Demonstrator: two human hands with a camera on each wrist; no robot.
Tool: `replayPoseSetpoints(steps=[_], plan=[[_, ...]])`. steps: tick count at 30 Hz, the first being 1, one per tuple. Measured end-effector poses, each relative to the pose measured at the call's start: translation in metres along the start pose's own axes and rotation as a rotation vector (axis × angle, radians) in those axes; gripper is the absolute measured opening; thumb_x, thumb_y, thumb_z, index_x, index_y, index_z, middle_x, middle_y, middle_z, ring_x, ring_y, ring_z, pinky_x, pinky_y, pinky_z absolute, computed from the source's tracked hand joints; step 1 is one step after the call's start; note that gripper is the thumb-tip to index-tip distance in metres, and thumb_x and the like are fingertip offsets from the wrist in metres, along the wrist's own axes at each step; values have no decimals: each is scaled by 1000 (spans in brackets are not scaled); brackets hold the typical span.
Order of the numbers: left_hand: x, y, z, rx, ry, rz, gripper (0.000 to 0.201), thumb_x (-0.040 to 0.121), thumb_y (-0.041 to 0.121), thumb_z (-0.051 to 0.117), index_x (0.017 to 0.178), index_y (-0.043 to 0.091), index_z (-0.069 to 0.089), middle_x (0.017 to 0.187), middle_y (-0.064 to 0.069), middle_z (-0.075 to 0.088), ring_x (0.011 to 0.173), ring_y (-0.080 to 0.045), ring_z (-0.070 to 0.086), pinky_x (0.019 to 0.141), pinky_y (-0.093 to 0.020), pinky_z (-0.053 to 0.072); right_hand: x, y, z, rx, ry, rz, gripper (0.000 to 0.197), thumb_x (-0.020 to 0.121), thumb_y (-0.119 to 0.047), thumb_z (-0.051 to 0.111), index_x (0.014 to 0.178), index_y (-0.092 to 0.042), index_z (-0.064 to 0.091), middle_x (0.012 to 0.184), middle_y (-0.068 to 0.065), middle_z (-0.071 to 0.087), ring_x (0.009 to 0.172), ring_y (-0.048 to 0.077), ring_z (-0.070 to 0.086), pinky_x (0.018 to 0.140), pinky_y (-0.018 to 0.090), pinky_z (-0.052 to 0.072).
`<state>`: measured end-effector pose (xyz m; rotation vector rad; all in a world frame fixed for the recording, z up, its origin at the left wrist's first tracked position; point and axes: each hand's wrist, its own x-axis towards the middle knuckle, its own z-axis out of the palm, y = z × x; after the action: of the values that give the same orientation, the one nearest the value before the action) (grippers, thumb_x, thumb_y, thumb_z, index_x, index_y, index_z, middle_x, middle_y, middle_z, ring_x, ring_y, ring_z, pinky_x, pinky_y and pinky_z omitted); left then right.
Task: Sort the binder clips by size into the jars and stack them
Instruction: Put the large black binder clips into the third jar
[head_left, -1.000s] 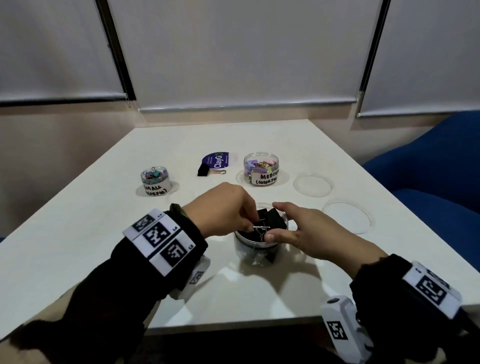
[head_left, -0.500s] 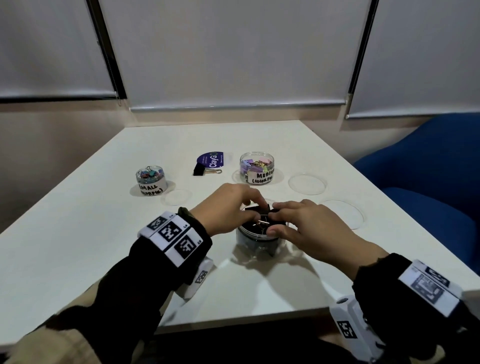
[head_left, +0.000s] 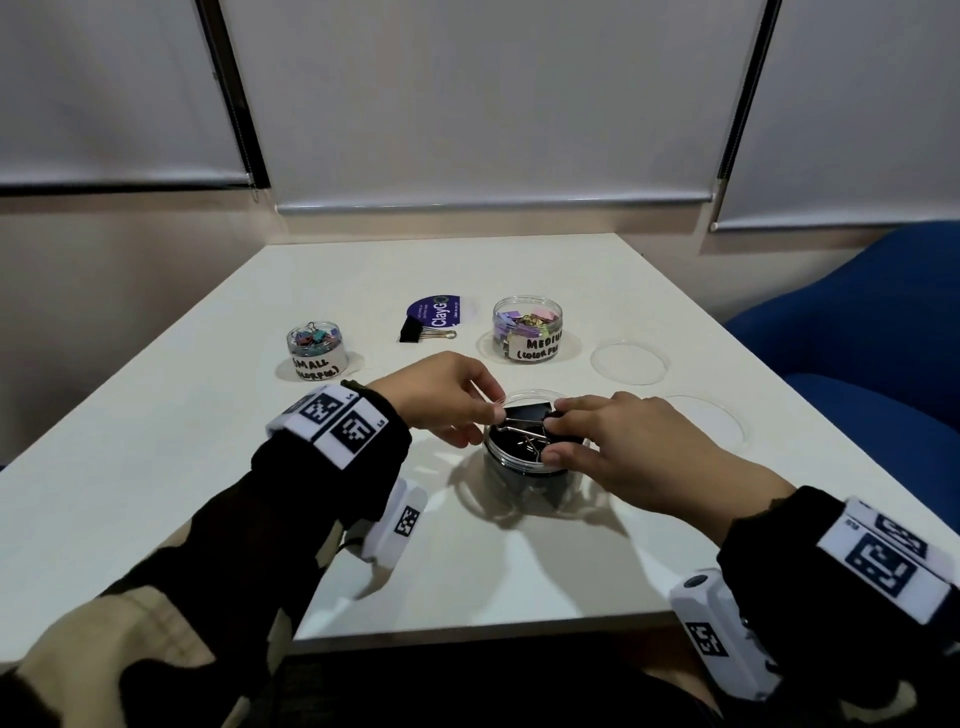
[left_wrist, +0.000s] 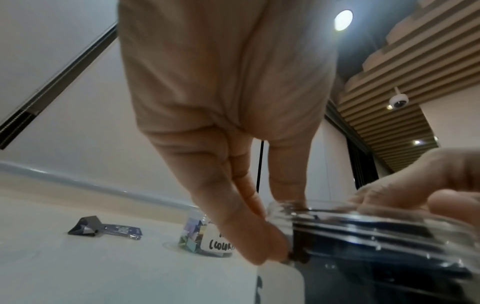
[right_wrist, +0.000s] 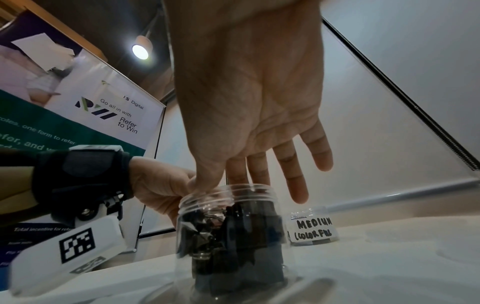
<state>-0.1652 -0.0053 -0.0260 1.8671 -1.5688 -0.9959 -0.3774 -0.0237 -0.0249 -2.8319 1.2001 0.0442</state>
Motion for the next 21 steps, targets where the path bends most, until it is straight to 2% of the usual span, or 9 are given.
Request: replayPoseSetpoints(steps=[5, 9, 14, 18, 21], plan=[[8, 10, 7, 112, 67, -66, 9, 87, 8, 65, 93, 13, 60, 78, -7, 65, 55, -13, 62, 58, -28, 58, 4, -5, 1, -59, -13, -2, 49, 93, -61, 36, 127, -32, 56, 138, -12, 50, 114, 23, 49, 92, 37, 41], [13, 13, 18, 227, 167, -84, 9, 85, 8, 64, 88, 14, 57, 70, -7, 63, 57, -17, 60, 64, -34, 58, 3, -6, 4, -121, 10, -25, 51, 94, -60, 31, 130, -29, 52, 134, -9, 52, 114, 22, 48, 92, 37, 37], [13, 7, 23, 149, 219, -60, 14, 87, 15, 68, 84, 14, 55, 73, -5, 61, 55, -15, 58, 56, -30, 55, 2, 4, 3, -124, -9, -37, 54, 95, -62, 25, 139, -37, 42, 152, -16, 33, 125, 23, 41, 101, 42, 31], [18, 7, 25, 171, 246, -68, 17, 83, 13, 71, 79, 14, 54, 66, -5, 60, 55, -16, 58, 61, -33, 57, 3, 8, 7, -117, -14, -40, 58, 93, -64, 28, 145, -38, 33, 156, -15, 26, 129, 23, 38, 104, 42, 30], [21, 4, 25, 125, 248, -63, 19, 81, 13, 73, 77, 13, 55, 67, -5, 60, 55, -15, 58, 56, -29, 55, 3, 10, 11, -73, 8, -30, 62, 93, -64, 31, 148, -36, 28, 158, -13, 21, 130, 22, 38, 105, 41, 31]])
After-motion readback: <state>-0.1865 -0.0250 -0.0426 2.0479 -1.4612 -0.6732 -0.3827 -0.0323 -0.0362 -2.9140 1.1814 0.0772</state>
